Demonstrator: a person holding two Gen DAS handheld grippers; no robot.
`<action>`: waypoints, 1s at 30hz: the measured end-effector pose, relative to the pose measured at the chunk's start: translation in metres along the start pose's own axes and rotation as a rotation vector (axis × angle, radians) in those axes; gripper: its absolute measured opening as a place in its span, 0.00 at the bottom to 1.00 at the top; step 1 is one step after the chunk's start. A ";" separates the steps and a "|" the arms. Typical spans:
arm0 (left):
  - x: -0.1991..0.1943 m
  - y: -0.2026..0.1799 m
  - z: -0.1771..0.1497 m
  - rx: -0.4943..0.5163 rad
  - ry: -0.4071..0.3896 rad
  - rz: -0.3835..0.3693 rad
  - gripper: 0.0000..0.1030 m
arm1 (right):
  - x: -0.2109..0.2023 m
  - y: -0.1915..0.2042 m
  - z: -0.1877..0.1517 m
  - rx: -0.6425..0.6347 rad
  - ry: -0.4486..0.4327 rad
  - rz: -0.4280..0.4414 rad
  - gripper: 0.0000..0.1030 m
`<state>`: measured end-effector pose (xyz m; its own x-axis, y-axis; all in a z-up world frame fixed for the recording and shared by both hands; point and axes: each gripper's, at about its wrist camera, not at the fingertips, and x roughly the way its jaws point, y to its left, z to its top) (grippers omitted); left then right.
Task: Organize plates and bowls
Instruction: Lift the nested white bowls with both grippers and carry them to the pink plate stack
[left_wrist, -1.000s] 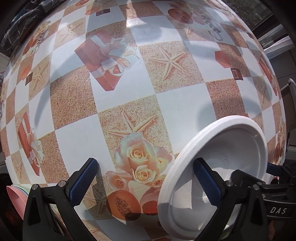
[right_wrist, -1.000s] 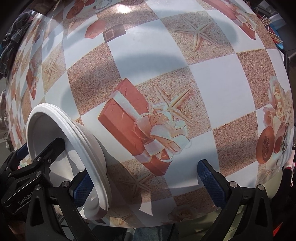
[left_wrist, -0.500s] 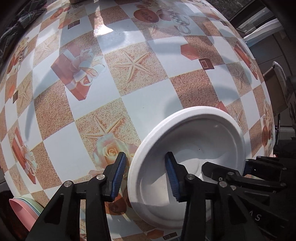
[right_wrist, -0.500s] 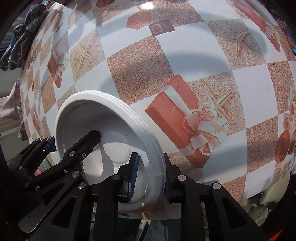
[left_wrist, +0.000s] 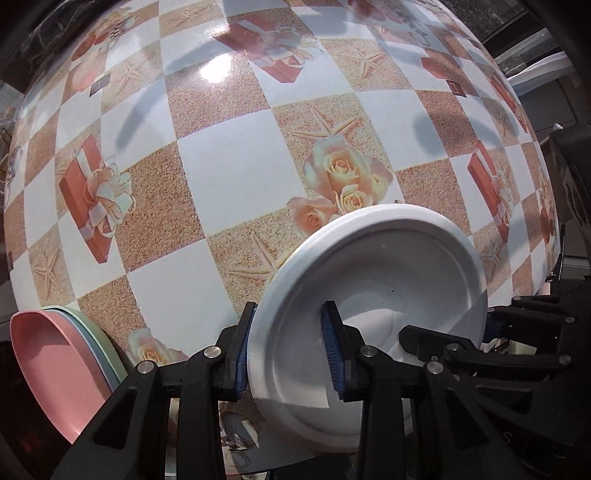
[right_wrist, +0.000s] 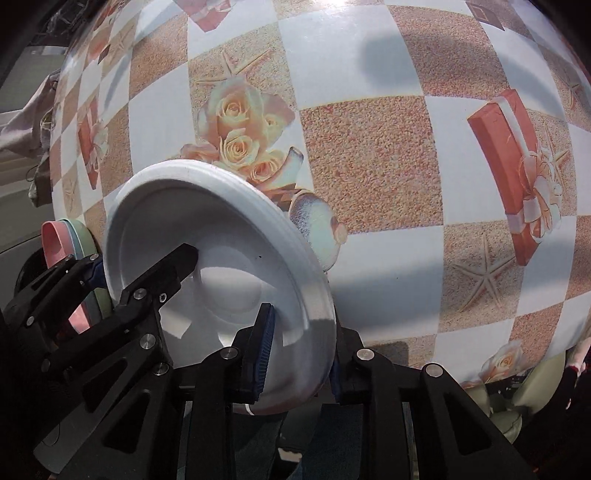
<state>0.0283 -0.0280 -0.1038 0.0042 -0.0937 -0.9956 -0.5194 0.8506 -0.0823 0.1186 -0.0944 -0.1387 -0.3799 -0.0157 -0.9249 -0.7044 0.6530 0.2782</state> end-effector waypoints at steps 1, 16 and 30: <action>-0.001 0.004 -0.007 -0.024 0.001 -0.005 0.36 | 0.002 0.007 -0.001 -0.020 0.005 -0.009 0.28; -0.005 0.042 -0.041 -0.108 0.032 -0.066 0.36 | 0.004 0.053 -0.026 -0.064 0.034 -0.023 0.28; -0.077 0.078 -0.055 -0.146 -0.129 -0.012 0.36 | -0.044 0.130 0.001 -0.172 -0.088 -0.023 0.28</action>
<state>-0.0595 0.0174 -0.0307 0.1158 -0.0289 -0.9928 -0.6372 0.7646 -0.0966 0.0441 -0.0080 -0.0616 -0.3138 0.0419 -0.9486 -0.8074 0.5139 0.2898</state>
